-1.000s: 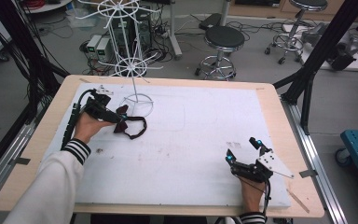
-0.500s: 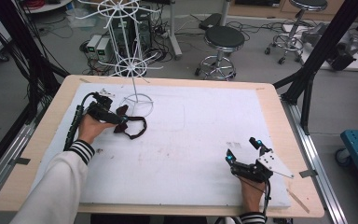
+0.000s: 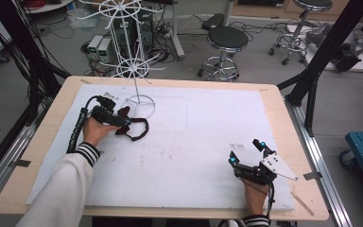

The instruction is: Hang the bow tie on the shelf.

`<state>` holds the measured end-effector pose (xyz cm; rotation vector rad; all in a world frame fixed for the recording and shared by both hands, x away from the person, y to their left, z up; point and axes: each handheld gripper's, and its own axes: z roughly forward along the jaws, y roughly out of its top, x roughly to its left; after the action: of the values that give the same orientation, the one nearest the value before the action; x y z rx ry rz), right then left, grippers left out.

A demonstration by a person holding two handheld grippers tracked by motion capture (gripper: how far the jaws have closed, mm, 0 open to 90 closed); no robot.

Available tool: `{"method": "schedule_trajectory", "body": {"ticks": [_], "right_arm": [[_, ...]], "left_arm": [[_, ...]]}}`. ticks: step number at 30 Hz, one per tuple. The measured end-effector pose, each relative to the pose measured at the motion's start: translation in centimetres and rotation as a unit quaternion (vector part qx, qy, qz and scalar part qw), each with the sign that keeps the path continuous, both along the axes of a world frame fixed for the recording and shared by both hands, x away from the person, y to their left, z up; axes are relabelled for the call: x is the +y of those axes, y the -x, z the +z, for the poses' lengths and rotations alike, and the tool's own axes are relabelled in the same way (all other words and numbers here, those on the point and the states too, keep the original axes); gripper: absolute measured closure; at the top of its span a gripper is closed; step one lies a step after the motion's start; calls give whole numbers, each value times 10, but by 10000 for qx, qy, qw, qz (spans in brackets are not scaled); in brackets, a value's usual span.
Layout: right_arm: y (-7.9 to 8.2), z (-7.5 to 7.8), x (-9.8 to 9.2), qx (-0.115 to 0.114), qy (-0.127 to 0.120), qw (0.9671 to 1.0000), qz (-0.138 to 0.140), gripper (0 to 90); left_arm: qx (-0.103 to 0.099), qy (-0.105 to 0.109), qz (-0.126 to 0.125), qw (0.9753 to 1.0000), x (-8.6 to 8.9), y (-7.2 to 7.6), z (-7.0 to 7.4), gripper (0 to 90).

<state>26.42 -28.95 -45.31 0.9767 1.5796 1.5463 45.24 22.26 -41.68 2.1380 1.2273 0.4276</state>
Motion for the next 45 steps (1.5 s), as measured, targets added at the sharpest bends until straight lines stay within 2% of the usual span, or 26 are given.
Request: {"method": "schedule_trajectory", "body": {"ticks": [9, 12, 13, 15, 16, 18, 19, 25, 36, 39, 42, 45], "right_arm": [[0, 0, 0, 0, 0, 10000, 0, 24], [0, 0, 0, 0, 1, 10000, 1, 24], [0, 0, 0, -1, 0, 10000, 1, 25], [0, 0, 0, -7, 6, 10000, 1, 25], [0, 0, 0, -9, 7, 10000, 1, 25], [0, 0, 0, -9, 2, 10000, 1, 24], [0, 0, 0, -10, 4, 10000, 1, 25], [0, 0, 0, -32, 18, 10000, 9, 24], [0, 0, 0, -29, 16, 10000, 8, 24], [0, 0, 0, -25, 15, 10000, 7, 25], [0, 0, 0, -9, 8, 10000, 1, 24], [0, 0, 0, -10, 9, 10000, 0, 25]], "left_arm": [[127, 119, -4, 9998, -6, 0, -3, 366], [181, 85, 139, 9997, -7, 0, -5, 440], [159, 79, 276, 9995, -7, 1, -5, 485], [96, 77, 312, 9994, -8, 3, -6, 516], [112, 38, 316, 9994, -8, 3, -6, 547], [62, 24, 359, 9993, -7, 5, -7, 693], [42, 0, 351, 9994, -7, 6, -7, 712], [-102, -111, 348, 9993, -10, 9, -8, 737], [-164, -172, 276, 9993, -10, 13, -6, 747], [-248, -148, 274, 9992, -8, 17, -5, 747], [-243, -173, 251, 9992, -7, 20, -4, 749], [-374, -164, 168, 9990, -8, 26, 3, 749]]}}
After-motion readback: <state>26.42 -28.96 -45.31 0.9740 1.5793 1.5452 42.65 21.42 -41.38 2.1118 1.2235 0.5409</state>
